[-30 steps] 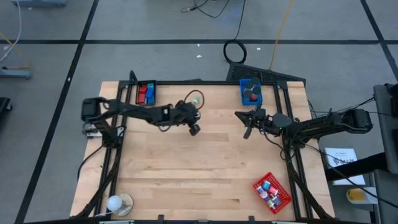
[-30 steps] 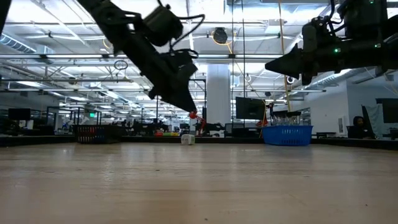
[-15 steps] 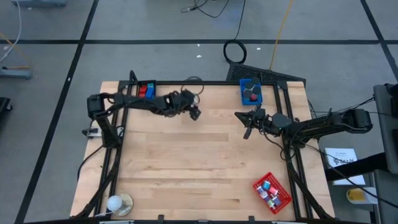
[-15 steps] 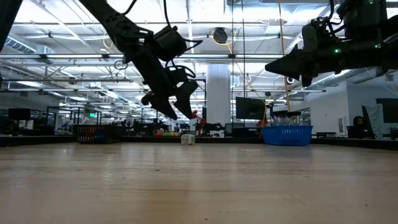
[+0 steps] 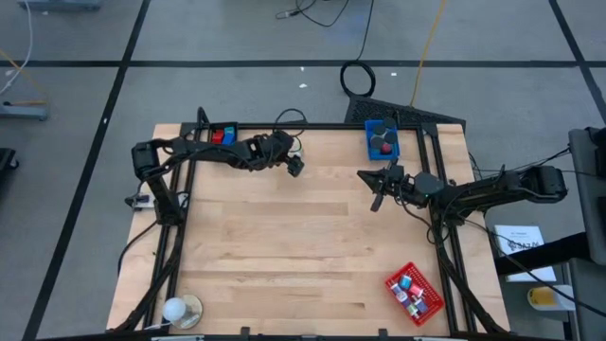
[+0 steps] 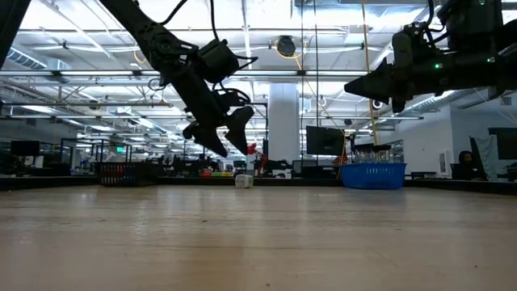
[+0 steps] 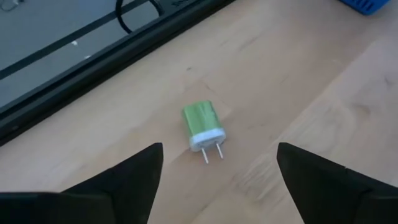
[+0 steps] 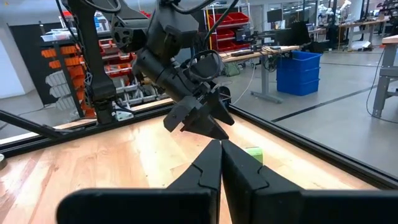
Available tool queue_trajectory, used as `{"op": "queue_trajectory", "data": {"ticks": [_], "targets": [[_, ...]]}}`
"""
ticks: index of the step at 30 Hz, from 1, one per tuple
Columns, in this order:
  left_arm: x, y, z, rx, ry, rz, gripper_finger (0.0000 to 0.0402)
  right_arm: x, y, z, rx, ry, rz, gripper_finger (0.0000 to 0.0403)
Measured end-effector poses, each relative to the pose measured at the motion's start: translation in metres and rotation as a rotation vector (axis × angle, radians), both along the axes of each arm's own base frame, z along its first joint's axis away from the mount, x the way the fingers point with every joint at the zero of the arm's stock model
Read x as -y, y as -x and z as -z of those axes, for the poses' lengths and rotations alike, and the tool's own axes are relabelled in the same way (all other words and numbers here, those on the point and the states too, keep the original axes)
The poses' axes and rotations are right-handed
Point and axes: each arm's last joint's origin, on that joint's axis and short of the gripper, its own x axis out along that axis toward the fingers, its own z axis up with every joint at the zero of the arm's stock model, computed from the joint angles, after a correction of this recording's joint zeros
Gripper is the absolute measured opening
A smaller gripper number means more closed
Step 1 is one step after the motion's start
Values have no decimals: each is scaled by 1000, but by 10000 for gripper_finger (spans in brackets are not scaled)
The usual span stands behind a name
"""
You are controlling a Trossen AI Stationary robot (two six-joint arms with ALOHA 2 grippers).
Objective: Pick & Place Office items
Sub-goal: Put the green charger adapter into the red basket
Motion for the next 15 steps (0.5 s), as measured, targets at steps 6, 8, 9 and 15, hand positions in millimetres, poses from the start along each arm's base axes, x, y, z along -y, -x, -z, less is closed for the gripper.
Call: {"op": "queue_trajectory", "data": {"ticks": [6, 8, 9, 15], "targets": [[-12, -2, 7, 55, 42, 13, 313, 0, 0, 0, 0, 0, 0, 4], [-15, -5, 17, 52, 41, 5, 313, 0, 0, 0, 0, 0, 0, 4], [-18, -6, 23, 43, 38, -4, 313, 0, 0, 0, 0, 0, 0, 4], [-33, -4, 43, 7, 16, -65, 312, 0, 0, 0, 0, 0, 0, 4]]}}
